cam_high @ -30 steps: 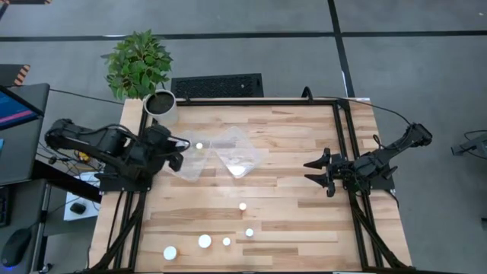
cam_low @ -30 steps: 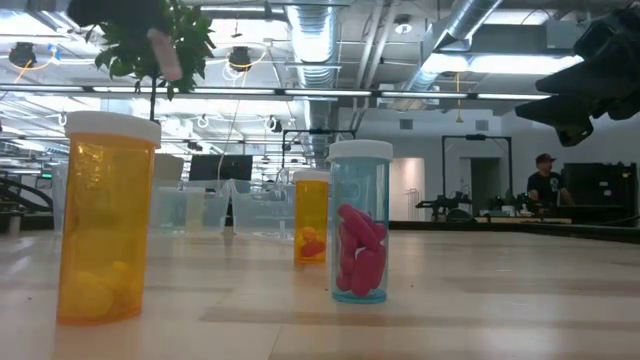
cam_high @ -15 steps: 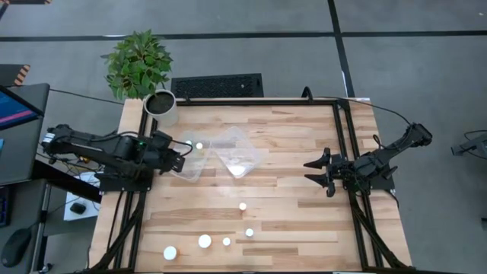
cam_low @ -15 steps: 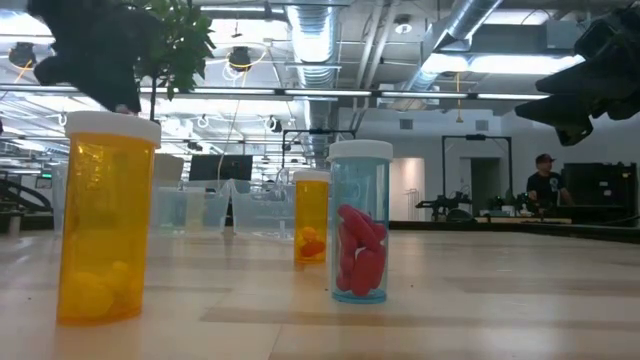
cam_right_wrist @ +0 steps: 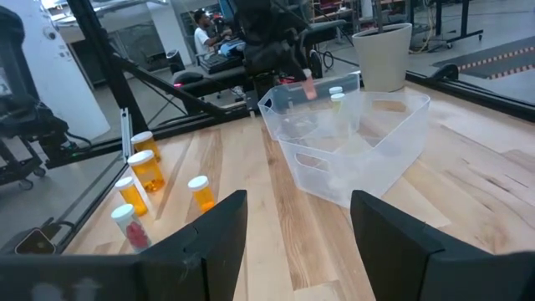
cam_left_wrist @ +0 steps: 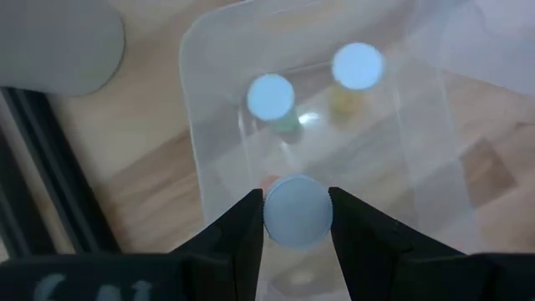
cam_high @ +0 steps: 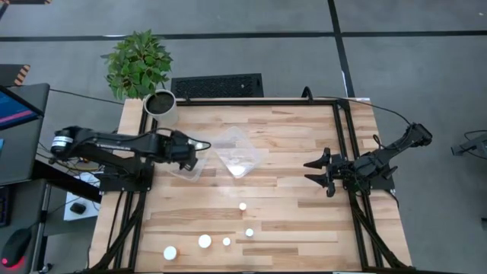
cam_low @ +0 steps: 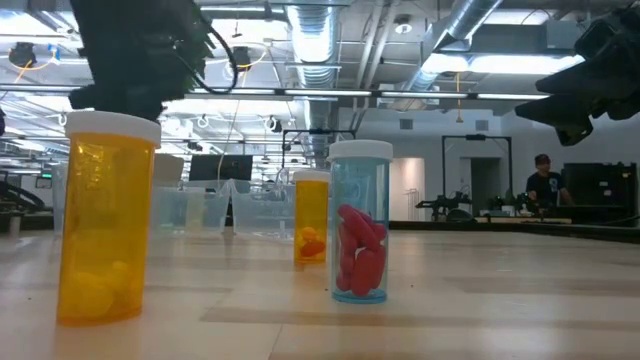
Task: Pick and place medicine bottles into bin by pill shape (circle, oval)
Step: Put the pink tablet bottle into the left transparent bin
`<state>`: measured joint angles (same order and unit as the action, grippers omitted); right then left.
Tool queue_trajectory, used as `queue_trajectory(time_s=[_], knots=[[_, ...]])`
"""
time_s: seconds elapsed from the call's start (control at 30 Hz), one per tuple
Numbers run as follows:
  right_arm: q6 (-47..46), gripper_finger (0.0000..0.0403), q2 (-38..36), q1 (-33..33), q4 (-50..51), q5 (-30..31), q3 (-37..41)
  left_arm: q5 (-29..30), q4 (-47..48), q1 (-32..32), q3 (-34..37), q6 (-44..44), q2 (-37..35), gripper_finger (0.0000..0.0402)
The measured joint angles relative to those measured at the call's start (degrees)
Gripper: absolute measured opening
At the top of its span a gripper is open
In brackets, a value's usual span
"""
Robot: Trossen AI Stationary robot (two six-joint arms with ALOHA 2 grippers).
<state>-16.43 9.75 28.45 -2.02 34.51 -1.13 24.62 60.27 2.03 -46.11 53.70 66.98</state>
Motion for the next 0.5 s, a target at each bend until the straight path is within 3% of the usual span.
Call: queue_trajectory(time_s=[0.23,0.5], knots=[[0.0,0.0226,0.0,0.0,0.0,0.0,0.0,-2.4,-5.5,3.2,0.0,-4.9,3.1,0.0120],[0.1,0.0226,0.0,0.0,0.0,0.0,0.0,-3.8,-6.3,4.0,3.5,-4.6,3.5,0.0120]])
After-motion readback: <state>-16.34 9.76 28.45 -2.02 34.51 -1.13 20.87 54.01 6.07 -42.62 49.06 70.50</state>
